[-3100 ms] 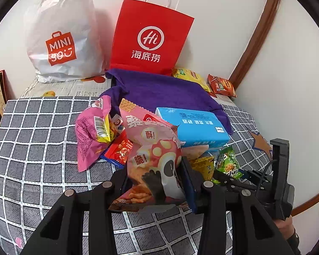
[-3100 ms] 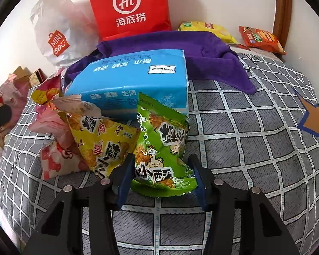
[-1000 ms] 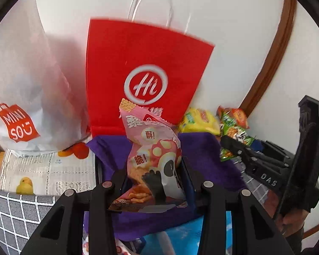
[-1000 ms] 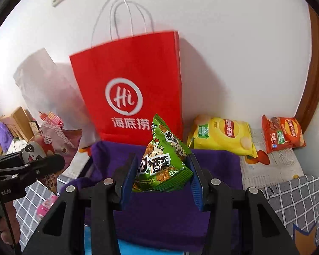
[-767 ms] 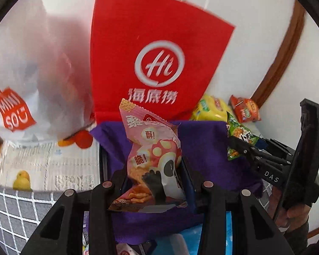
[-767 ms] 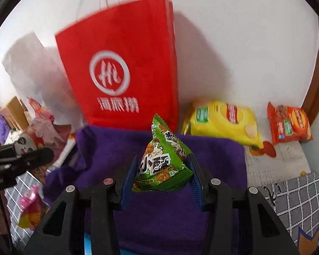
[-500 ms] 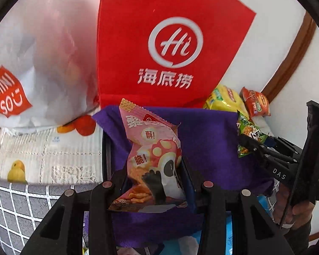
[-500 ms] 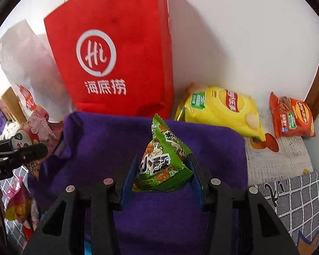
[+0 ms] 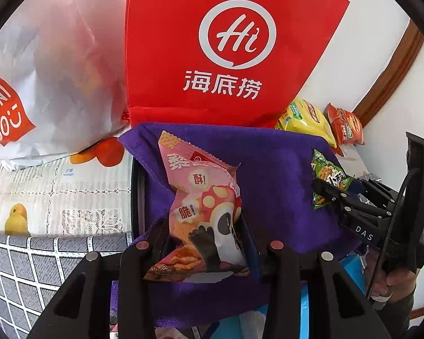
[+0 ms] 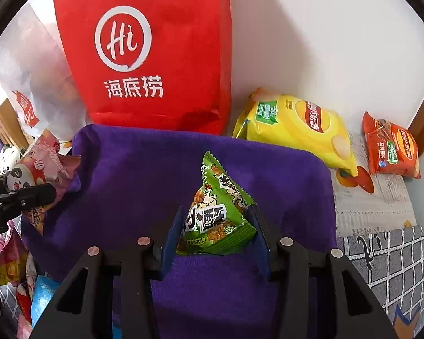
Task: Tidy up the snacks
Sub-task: 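Drop the green pack on the towel with the right tool while the left releases the panda pack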
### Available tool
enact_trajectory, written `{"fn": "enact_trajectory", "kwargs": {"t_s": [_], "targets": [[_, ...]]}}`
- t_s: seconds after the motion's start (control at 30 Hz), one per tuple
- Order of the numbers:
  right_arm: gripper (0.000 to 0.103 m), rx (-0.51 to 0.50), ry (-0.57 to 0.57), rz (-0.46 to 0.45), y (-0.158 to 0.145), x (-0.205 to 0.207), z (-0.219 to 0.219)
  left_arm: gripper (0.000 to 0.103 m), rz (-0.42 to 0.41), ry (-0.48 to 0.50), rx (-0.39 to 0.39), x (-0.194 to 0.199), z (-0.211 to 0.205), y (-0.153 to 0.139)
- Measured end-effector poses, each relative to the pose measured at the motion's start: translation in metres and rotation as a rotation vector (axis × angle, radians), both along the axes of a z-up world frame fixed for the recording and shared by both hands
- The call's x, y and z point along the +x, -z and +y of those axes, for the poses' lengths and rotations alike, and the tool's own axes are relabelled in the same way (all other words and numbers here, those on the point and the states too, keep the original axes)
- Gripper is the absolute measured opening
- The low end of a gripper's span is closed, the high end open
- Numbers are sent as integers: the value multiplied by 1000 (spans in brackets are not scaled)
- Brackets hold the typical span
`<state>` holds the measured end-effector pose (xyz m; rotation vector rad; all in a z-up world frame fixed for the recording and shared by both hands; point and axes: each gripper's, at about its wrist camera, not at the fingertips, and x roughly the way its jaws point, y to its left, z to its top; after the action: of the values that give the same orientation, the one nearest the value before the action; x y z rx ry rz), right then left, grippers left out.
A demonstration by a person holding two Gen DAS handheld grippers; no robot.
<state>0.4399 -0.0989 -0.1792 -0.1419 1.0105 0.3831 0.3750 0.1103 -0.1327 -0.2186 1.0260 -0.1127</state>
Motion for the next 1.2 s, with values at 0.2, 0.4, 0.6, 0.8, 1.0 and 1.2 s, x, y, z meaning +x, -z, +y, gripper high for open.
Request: {"fn": "enact_trajectory", "kwargs": {"t_s": [0.2, 0.4, 0.6, 0.8, 1.0, 1.2], "targets": [[47, -21, -12, 6, 2, -1, 3, 40, 10, 11, 0, 2, -2, 2], [57, 4, -13, 6, -3, -3, 2, 40, 14, 18, -1, 3, -3, 4], [67, 69, -4, -12, -19, -6, -2, 40, 18, 20, -5, 4, -4, 5], [71, 88, -1, -42, -32, -12, -1, 52, 34, 26, -2, 5, -7, 3], [71, 85, 10, -57, -46, -21, 3, 69, -15, 17, 19, 0, -9, -11], [71, 45, 15, -124, -66, -37, 10, 69, -70, 23, 24, -10, -9, -29]]}}
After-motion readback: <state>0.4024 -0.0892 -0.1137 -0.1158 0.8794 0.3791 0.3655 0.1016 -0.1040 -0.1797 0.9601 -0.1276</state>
